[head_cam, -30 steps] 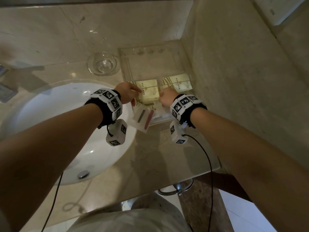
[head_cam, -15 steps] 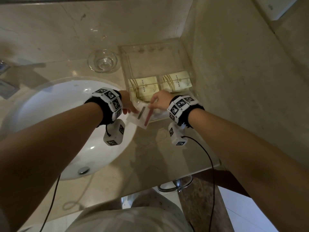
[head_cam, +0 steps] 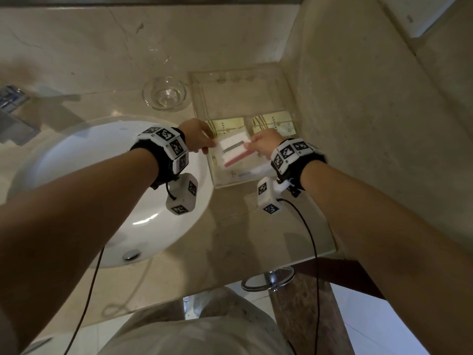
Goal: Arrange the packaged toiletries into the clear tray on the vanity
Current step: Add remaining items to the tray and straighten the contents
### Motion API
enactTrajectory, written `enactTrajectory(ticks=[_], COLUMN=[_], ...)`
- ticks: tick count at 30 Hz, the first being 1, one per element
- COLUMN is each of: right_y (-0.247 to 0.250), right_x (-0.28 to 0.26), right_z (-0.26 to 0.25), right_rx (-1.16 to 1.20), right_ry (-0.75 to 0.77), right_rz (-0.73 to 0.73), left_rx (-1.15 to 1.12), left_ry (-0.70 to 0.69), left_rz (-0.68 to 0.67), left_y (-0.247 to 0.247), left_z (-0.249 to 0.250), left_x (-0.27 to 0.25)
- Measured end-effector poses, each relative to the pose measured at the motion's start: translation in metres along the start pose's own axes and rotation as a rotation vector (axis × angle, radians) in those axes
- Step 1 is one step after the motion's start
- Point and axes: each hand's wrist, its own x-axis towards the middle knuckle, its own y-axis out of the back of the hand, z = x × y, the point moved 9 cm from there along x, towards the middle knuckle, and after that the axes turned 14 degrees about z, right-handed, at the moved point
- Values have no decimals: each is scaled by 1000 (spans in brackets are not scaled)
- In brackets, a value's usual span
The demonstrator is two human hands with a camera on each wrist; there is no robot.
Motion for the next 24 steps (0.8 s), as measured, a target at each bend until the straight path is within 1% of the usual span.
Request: enactTrajectory(ticks=[3, 5, 7, 9, 11, 14, 16, 20, 21, 22, 24], right_y=[6, -1, -10, -17, -21, -22, -20, 2, 5, 5, -1], right_x=[9, 11, 14, 15, 12, 12, 11, 17, 18, 18, 16], right_z=[21, 31, 36, 37, 31, 22, 17, 23, 27, 29, 33], right_rx=[-65, -64, -7, 75, 87, -11, -78, -33, -26, -41, -114], right_ry=[-147, -208, -217, -198, -165, -84, -27, 29, 34, 41, 77], right_rz=[46, 30, 8, -9, -31, -16, -2, 188, 203, 185, 85], left_rx=[-102, -148, -177, -198, -211, -234, -225, -126, -111, -94, -23], left_ry=[24, 35, 42, 54, 66, 63, 43, -43, -52, -55, -56], left_rz=[80, 59, 15, -9, -30, -67, -68, 2, 6, -1, -36], left_y=[0, -9, -19, -26, -33, -42, -45, -44, -44, -46, -52], left_z=[2, 3, 4, 3, 3, 8, 13, 25, 28, 29, 30], left_x=[2, 1, 0, 0, 1, -1, -1, 5, 5, 6, 4])
